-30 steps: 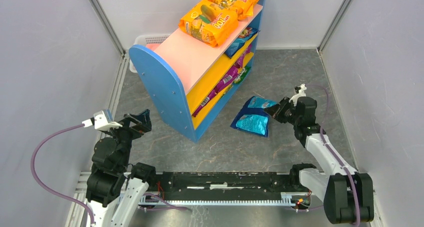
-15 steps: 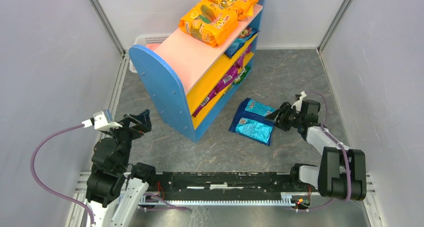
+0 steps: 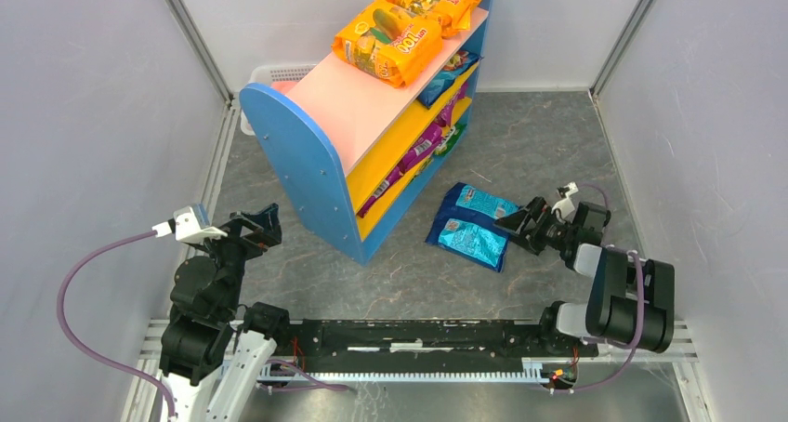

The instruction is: Place and organize the candy bags onto the shelf

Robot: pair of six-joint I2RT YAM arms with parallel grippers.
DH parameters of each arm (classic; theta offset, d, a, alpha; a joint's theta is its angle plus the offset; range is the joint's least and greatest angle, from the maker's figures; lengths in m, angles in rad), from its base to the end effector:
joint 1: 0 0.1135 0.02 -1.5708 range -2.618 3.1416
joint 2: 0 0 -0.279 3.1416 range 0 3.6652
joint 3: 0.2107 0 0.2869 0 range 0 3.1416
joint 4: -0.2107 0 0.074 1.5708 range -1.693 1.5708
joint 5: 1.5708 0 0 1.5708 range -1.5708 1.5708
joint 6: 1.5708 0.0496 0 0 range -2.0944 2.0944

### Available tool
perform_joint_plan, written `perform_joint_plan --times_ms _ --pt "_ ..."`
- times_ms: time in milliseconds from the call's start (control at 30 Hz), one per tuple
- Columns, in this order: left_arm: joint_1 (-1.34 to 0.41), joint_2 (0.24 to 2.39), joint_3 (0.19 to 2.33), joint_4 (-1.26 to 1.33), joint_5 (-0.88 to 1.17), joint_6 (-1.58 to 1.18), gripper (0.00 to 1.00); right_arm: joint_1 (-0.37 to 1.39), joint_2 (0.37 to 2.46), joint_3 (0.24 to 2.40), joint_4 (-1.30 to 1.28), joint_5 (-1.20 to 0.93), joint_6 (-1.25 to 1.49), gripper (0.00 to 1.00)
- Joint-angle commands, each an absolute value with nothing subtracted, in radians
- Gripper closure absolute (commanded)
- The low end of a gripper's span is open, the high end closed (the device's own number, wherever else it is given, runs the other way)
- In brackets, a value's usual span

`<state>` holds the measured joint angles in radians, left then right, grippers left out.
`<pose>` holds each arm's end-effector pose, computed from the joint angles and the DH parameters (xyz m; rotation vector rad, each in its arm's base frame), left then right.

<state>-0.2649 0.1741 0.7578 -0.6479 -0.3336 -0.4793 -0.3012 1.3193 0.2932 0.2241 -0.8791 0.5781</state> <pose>0.0688 -0.0018 0.3588 -0.4275 1.5830 -0.2982 0.2221 -0.0290 0.0989 0.5697 2.2156 1.1722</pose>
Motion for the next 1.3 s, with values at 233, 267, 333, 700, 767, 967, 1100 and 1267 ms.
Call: perform_joint_plan --times_ms 233,267,333,700,767,967,1100,1267 --pt "-0.262 0.188 0.756 -0.607 -0.327 -0.434 0.0 -0.038 1.553 0.117 0.831 -0.691 0.839 0.16" --pt "-0.262 0.192 0.756 -0.607 -0.328 -0.434 0.0 -0.012 1.569 0.106 0.889 -0.644 0.876 0.24" --pt "-0.261 0.194 0.756 -0.607 -0.328 -0.434 0.0 0.018 1.607 0.092 0.993 -0.577 0.911 0.41" --pt "-0.259 0.199 0.757 -0.609 -0.331 -0.434 0.0 0.022 1.488 0.156 0.949 -0.606 0.86 0.86" --pt "-0.258 0.199 0.756 -0.607 -0.331 -0.434 0.0 0.023 1.39 0.191 0.79 -0.604 0.8 0.92" --pt "-0.257 0.195 0.756 -0.607 -0.33 -0.435 0.0 0.012 1.19 0.28 0.513 -0.674 0.813 1.0" --pt "-0.257 0.192 0.756 -0.608 -0.329 -0.434 0.0 0.012 1.084 0.348 0.42 -0.721 0.875 1.0" --pt "-0.257 0.188 0.756 -0.608 -0.327 -0.434 0.0 0.011 0.999 0.487 0.272 -0.748 0.854 1.0"
